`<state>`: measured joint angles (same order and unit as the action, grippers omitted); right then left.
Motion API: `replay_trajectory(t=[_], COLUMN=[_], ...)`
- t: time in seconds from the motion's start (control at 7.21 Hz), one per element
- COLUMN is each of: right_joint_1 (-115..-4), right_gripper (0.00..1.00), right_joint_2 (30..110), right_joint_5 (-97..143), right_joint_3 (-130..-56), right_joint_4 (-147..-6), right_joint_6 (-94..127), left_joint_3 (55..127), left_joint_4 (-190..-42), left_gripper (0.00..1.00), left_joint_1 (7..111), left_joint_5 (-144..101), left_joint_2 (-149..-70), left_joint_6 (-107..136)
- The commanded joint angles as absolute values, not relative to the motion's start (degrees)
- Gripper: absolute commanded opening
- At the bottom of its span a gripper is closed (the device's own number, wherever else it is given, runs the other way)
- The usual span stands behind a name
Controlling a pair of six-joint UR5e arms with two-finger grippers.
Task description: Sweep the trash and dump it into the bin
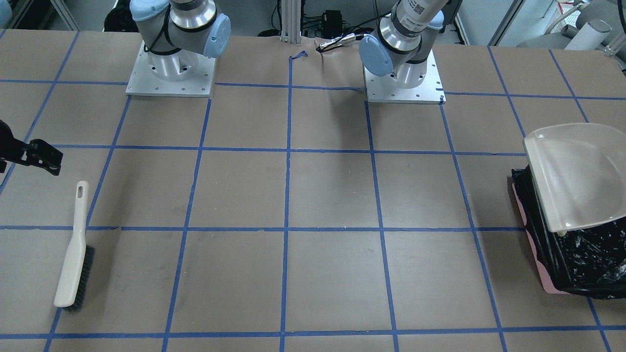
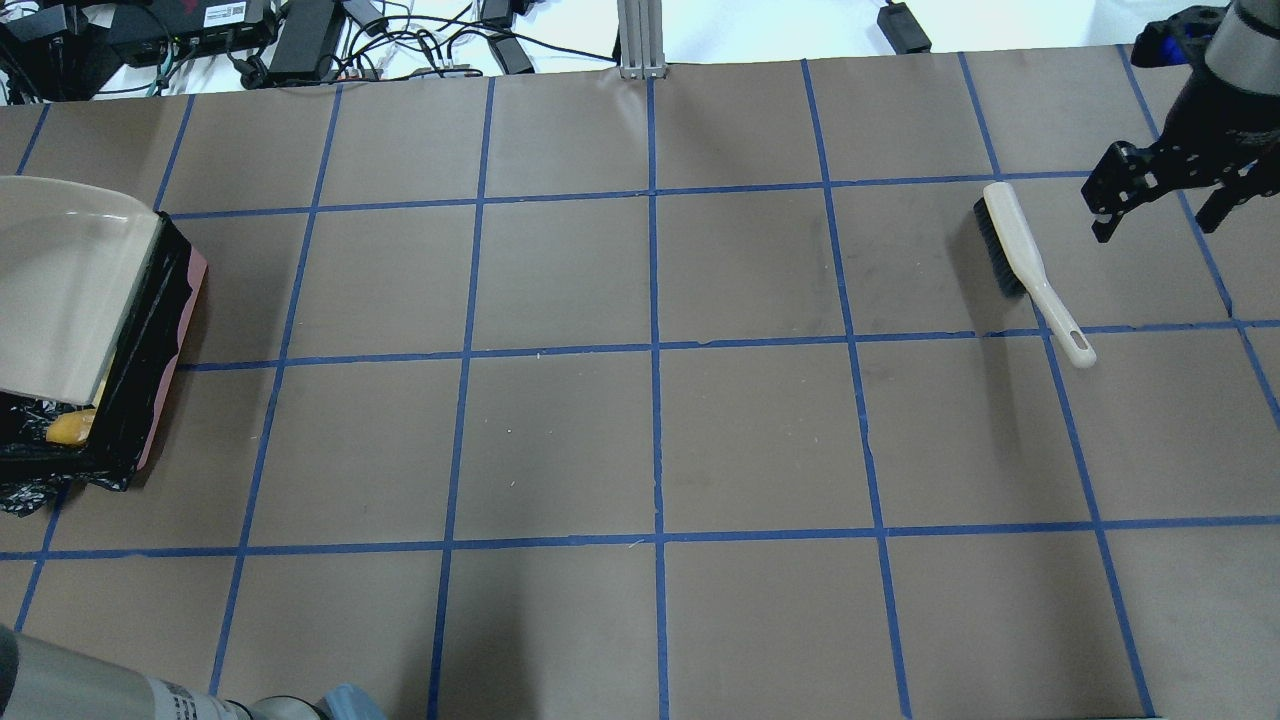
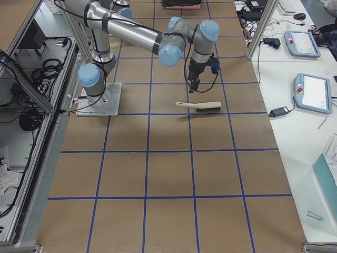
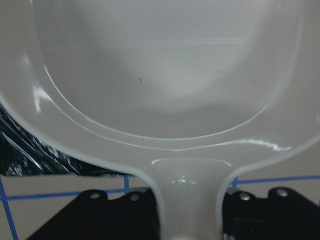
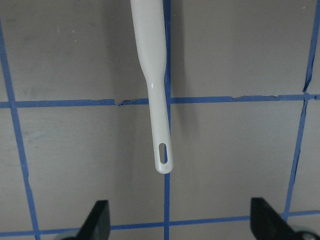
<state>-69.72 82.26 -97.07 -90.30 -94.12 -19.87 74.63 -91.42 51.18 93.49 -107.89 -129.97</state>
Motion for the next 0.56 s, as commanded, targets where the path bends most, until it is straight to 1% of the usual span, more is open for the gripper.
replay_trajectory(t=[0.0, 0.28, 0.42], right_joint_1=[-70.48, -79.05, -83.28], right_gripper=[1.0, 1.0, 1.0], right_joint_2=[89.44, 89.73, 90.08], right_joint_5=[-95.98, -95.87, -96.06], right_joint_3=[-90.61, -90.26, -90.18], right_joint_4=[-90.37, -88.94, -88.95], right_joint_6=[-19.78, -11.56, -6.9], left_joint_3=[74.71, 74.71, 75.14], left_joint_4=[-96.3, -95.8, -95.54], left_gripper=[0.0, 0.0, 0.0], left_joint_1=[58.59, 66.41, 69.58], left_joint_5=[86.95, 85.43, 82.73], left_joint_2=[-108.19, -109.33, -110.12], left_joint_6=[-124.76, -120.69, -114.93])
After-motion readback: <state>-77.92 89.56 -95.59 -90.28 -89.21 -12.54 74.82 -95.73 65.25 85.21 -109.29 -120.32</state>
